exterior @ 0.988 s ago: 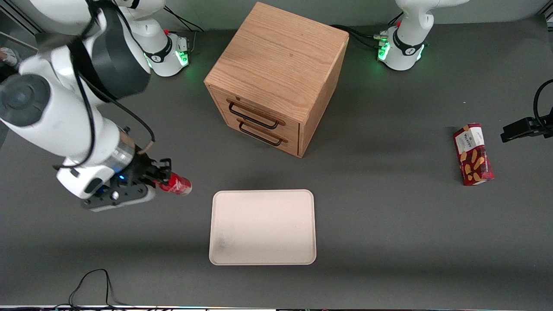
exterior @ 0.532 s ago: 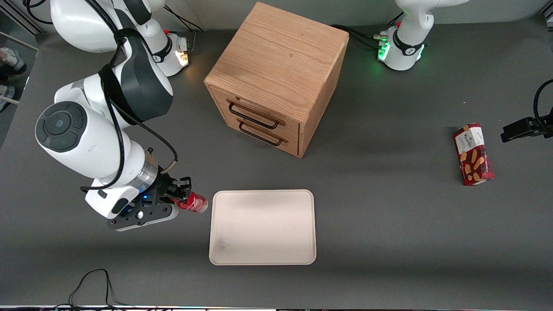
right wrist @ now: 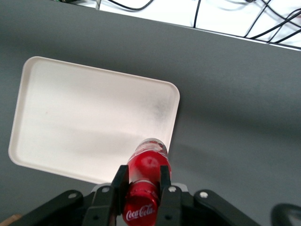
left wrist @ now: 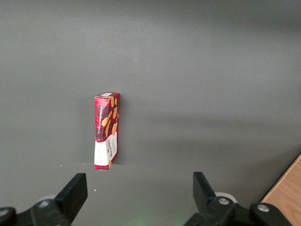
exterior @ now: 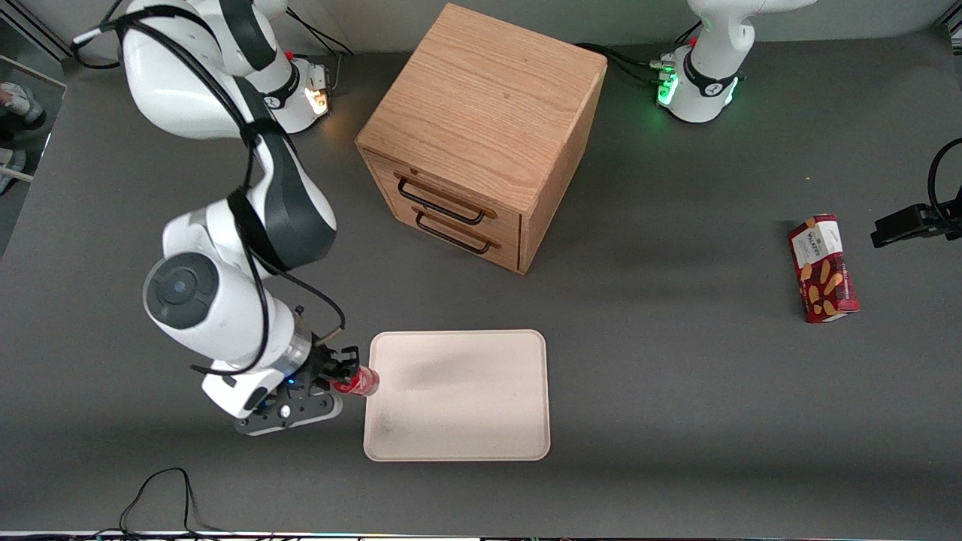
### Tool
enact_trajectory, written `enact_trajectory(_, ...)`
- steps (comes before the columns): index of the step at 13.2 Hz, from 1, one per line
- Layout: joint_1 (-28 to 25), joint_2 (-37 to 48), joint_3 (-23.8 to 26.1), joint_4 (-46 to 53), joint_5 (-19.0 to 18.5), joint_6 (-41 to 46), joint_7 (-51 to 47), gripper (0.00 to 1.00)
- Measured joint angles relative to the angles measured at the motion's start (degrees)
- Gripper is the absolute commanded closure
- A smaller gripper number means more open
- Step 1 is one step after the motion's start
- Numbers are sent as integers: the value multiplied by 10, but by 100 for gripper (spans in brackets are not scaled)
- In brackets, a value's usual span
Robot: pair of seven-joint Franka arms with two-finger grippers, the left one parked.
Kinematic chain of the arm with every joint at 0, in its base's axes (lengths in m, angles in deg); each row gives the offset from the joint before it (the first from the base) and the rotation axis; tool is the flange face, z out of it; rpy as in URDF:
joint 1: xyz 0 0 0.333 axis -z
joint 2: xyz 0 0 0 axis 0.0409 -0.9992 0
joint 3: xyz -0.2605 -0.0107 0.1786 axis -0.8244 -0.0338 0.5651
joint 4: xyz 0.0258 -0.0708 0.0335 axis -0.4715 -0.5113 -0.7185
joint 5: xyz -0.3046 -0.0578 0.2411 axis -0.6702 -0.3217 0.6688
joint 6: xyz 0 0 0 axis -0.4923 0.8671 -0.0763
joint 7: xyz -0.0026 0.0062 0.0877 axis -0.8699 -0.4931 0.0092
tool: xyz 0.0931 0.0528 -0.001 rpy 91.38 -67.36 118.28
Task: Place coke bottle on tray
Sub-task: 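Carry the bottle over the white tray's edge and lower it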
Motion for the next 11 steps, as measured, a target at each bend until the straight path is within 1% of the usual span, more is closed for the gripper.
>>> enact_trajectory(6,0,-36,0,-35,0,-105,0,100)
enact_trajectory(11,0,-52,-1,-48,0,-132,0,100)
